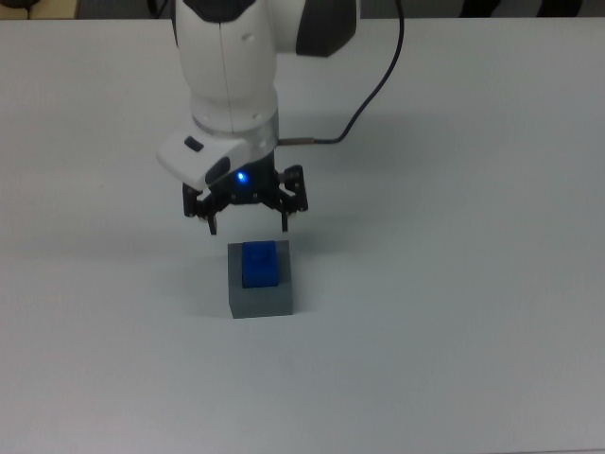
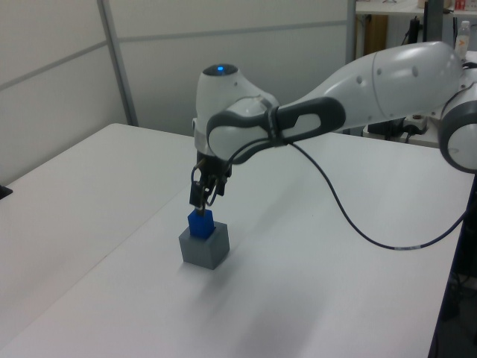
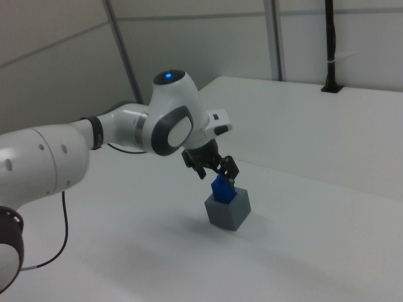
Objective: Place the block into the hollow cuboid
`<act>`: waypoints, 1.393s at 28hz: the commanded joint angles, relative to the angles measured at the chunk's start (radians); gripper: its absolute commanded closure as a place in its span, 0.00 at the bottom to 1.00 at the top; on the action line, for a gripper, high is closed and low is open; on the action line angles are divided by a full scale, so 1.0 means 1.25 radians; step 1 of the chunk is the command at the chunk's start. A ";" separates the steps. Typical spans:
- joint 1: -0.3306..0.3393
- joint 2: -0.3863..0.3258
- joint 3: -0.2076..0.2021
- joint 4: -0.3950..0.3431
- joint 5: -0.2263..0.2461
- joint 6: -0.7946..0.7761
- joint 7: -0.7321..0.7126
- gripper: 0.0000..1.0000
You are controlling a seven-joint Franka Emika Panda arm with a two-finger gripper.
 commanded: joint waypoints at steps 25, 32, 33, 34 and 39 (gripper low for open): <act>0.000 -0.238 -0.013 -0.005 -0.025 -0.376 0.012 0.00; 0.000 -0.232 -0.013 -0.006 -0.025 -0.371 0.010 0.00; 0.000 -0.233 -0.013 -0.006 -0.025 -0.371 0.010 0.00; -0.001 -0.233 -0.014 -0.006 -0.025 -0.372 0.010 0.00; -0.001 -0.231 -0.013 -0.006 -0.024 -0.374 0.012 0.00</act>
